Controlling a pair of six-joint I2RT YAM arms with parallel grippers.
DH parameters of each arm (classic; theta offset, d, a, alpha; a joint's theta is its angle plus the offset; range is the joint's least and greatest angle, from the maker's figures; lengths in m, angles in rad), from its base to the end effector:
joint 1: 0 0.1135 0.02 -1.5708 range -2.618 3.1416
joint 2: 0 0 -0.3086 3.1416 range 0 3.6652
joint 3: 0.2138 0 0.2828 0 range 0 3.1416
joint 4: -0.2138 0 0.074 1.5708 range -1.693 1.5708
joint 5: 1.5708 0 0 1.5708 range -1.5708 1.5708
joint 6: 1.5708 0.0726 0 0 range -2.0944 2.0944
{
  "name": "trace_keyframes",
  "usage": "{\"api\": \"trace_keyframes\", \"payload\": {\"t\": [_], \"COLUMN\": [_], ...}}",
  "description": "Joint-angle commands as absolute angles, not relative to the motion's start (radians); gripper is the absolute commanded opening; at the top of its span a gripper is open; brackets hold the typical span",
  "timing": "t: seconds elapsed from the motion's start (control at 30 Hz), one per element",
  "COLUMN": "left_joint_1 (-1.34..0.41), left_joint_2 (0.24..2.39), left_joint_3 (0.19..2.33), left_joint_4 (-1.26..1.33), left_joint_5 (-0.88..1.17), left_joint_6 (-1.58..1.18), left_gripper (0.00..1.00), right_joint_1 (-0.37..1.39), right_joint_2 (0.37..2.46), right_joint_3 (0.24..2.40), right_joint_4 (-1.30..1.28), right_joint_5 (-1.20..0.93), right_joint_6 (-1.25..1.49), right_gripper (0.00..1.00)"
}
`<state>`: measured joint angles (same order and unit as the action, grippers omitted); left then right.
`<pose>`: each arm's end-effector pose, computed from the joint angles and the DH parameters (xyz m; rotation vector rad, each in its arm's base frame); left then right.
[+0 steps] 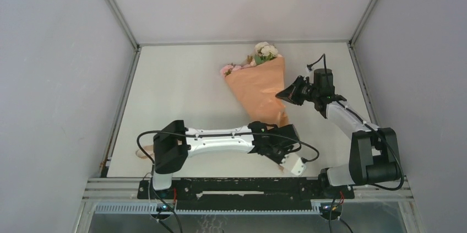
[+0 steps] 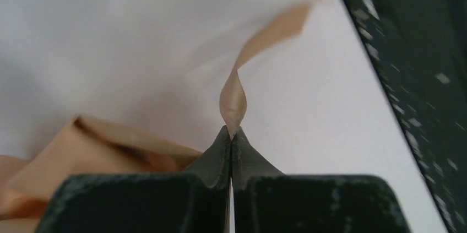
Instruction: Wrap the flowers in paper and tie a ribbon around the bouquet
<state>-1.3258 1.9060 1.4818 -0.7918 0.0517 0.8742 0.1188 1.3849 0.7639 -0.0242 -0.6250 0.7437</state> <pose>0.1053 -0.4365 0.2085 2.5027 1.2592 -0.1831 0.3215 0.0811 0.2249 0.3532 2.2961 1.1515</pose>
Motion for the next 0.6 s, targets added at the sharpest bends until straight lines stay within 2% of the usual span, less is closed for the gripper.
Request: {"api": "trace_keyframes", "payload": {"t": [0.0,0.17,0.23,0.27,0.3,0.37,0.43,0.5,0.57], "left_joint_1": [-1.338,-1.358,-1.358,-1.359,-1.359,-1.359,-1.368,-1.382,-1.385], "left_joint_2": [1.928,1.941,1.948,1.95,1.948,1.934,1.918,1.891,1.866], "left_joint_3": [1.589,1.489,1.433,1.415,1.411,1.436,1.488,1.568,1.652], "left_joint_4": [-0.555,-0.385,-0.246,-0.208,-0.209,-0.306,-0.454,-0.642,-0.836], "left_joint_5": [-0.091,-0.18,-0.248,-0.279,-0.292,-0.274,-0.241,-0.175,-0.097], "left_joint_6": [0.975,1.139,1.188,1.192,1.181,1.119,1.05,0.967,0.897], "left_gripper": [0.0,0.03,0.07,0.12,0.23,0.57,0.83,0.98,1.0], "right_joint_1": [0.121,0.128,0.123,0.121,0.12,0.125,0.13,0.136,0.145], "right_joint_2": [1.408,1.451,1.448,1.443,1.438,1.435,1.442,1.451,1.451], "right_joint_3": [0.893,0.931,0.951,0.957,0.96,0.972,0.973,0.971,0.971], "right_joint_4": [-0.068,-0.11,-0.144,-0.153,-0.157,-0.178,-0.198,-0.209,-0.221], "right_joint_5": [-0.623,-0.633,-0.626,-0.625,-0.624,-0.624,-0.623,-0.624,-0.616], "right_joint_6": [0.667,0.643,0.626,0.623,0.62,0.61,0.606,0.603,0.6], "right_gripper": [0.0,0.0,0.0,0.0,0.0,0.0,0.0,0.0,0.0]}}
